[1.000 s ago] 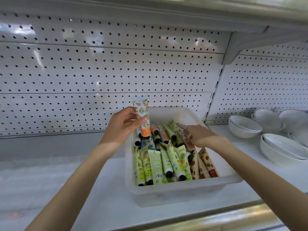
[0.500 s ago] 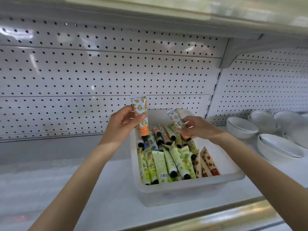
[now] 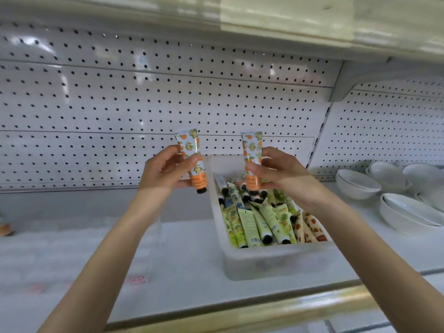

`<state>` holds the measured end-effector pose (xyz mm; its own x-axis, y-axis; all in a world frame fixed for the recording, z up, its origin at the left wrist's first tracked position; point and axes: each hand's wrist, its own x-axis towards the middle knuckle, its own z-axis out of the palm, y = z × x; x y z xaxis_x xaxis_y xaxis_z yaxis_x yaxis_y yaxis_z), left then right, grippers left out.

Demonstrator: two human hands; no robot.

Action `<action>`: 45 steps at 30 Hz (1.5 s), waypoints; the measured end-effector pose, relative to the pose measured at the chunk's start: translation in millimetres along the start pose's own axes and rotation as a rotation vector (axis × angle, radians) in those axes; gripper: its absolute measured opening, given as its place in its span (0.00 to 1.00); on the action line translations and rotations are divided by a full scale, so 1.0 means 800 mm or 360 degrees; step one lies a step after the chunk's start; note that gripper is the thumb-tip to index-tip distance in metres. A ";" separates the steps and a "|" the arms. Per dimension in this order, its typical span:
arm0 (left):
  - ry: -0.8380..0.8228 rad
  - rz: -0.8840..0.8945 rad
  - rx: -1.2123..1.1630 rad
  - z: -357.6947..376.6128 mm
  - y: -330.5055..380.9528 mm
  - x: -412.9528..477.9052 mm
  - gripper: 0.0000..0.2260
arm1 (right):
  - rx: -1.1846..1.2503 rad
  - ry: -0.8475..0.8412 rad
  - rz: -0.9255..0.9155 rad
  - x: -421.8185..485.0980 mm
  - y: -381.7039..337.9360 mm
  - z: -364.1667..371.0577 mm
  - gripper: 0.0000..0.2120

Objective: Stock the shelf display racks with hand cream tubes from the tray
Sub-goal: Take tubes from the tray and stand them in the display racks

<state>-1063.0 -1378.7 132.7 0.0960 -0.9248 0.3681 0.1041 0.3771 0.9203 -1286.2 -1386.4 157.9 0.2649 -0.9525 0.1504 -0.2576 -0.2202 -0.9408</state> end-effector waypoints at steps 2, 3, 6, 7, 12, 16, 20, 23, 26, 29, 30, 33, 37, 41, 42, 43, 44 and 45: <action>0.0056 0.0015 0.0047 -0.010 0.010 -0.016 0.03 | 0.0022 -0.0022 -0.0054 -0.011 -0.007 0.013 0.14; 0.0077 0.0008 0.0063 -0.013 0.014 -0.023 0.03 | 0.0053 -0.0028 -0.0085 -0.017 -0.010 0.018 0.13; 0.0137 0.0014 0.0119 -0.023 0.032 -0.057 0.03 | 0.0108 -0.0075 -0.0160 -0.041 -0.019 0.034 0.10; 0.0154 0.0022 0.0140 -0.026 0.038 -0.070 0.03 | 0.0133 -0.0093 -0.0169 -0.049 -0.021 0.038 0.10; 0.0223 0.0024 0.0176 -0.034 0.059 -0.139 0.03 | 0.0224 -0.0165 -0.0198 -0.088 -0.019 0.055 0.05; 0.0283 -0.0015 0.0209 -0.042 0.068 -0.183 0.04 | 0.0269 -0.0202 -0.0175 -0.111 -0.018 0.073 0.10; 0.0363 -0.0012 0.0231 -0.057 0.081 -0.203 0.04 | 0.0282 -0.0237 -0.0156 -0.121 -0.022 0.096 0.12; 0.0390 -0.0004 0.0217 -0.075 0.087 -0.206 0.05 | 0.0278 -0.0238 -0.0150 -0.122 -0.026 0.114 0.13; 0.0413 0.0004 0.0224 -0.097 0.087 -0.203 0.06 | 0.0265 -0.0241 -0.0162 -0.119 -0.029 0.136 0.12; 0.0397 -0.0021 0.0230 -0.123 0.083 -0.200 0.06 | 0.0279 -0.0236 -0.0160 -0.112 -0.035 0.164 0.10; 0.0376 -0.0031 0.0240 -0.135 0.082 -0.200 0.05 | 0.0280 -0.0224 -0.0154 -0.108 -0.038 0.175 0.09; 0.0335 -0.0056 0.0250 -0.177 0.085 -0.196 0.04 | 0.0279 -0.0182 -0.0127 -0.095 -0.048 0.216 0.09; 0.0296 -0.0050 0.0295 -0.247 0.096 -0.186 0.04 | 0.0293 -0.0165 -0.0105 -0.078 -0.062 0.278 0.09; 0.0277 -0.0072 0.0323 -0.314 0.101 -0.177 0.03 | 0.0302 -0.0151 -0.0079 -0.062 -0.073 0.340 0.11; 0.0272 -0.0085 0.0336 -0.330 0.100 -0.176 0.04 | 0.0301 -0.0148 -0.0069 -0.059 -0.075 0.354 0.11; 0.0266 -0.0099 0.0351 -0.346 0.099 -0.174 0.04 | 0.0301 -0.0143 -0.0056 -0.056 -0.076 0.368 0.11; 0.0265 -0.0113 0.0363 -0.360 0.099 -0.173 0.05 | 0.0305 -0.0141 -0.0046 -0.052 -0.077 0.382 0.11; 0.0269 -0.0125 0.0370 -0.373 0.098 -0.171 0.05 | 0.0310 -0.0145 -0.0038 -0.049 -0.078 0.393 0.10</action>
<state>-772.2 -1207.9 115.0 0.2624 -0.9218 0.2854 -0.1098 0.2654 0.9579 -988.1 -1269.1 114.8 0.3541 -0.9226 0.1534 -0.0683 -0.1891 -0.9796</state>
